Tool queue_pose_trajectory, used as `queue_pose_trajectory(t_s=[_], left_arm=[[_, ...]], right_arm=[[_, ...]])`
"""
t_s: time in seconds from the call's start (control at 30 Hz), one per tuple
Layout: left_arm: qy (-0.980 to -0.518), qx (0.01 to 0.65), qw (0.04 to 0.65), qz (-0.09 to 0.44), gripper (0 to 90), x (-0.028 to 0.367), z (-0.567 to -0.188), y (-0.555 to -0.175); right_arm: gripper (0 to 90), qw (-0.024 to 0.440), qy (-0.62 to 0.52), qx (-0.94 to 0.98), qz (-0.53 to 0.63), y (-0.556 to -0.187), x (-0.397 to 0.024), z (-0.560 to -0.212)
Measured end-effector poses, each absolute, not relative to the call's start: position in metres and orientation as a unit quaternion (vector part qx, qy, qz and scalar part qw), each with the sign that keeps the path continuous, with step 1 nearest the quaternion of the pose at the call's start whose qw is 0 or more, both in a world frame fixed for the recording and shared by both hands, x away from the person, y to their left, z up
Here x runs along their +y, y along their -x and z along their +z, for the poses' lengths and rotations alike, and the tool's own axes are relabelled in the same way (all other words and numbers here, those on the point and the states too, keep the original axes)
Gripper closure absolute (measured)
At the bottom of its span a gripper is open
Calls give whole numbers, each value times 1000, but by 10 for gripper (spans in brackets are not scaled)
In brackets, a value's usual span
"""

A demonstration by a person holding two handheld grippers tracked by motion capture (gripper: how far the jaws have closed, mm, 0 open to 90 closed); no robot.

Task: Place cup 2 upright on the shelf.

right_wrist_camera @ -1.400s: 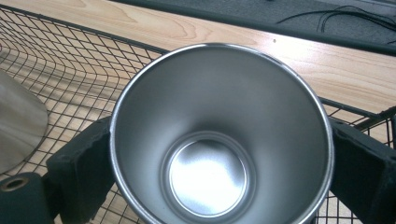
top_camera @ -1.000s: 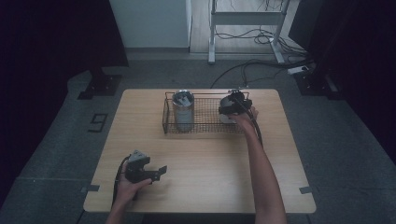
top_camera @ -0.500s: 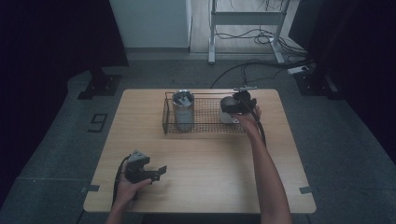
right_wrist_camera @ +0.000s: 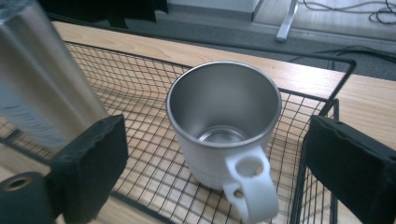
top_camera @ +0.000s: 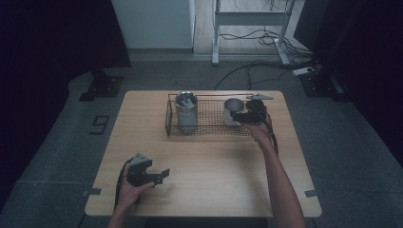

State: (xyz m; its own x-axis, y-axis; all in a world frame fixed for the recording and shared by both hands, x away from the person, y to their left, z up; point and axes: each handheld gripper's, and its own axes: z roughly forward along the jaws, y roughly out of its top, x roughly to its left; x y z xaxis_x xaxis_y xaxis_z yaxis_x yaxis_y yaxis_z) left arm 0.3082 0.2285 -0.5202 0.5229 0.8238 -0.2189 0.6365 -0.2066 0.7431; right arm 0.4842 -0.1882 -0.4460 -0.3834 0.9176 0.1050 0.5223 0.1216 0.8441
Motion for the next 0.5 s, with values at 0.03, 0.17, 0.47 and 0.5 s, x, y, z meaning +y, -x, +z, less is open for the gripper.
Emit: queue_pose_trajectory(t_s=[0.03,0.17,0.47,0.5], left_arm=[[-768,475,413,113,92,229,-520,-308],[-768,477,412,115,92,228,-521,-308],[-769,477,409,115,92,228,-521,-308],[-770,476,409,115,92,228,-521,-308]], right_arm=[[76,230,-505,713,429,-484,-188,-446],[98,224,-496,713,442,-463,-197,-448],[121,222,-486,710,459,-425,-215,-453],[121,221,-485,710,460,-422,-217,-453]])
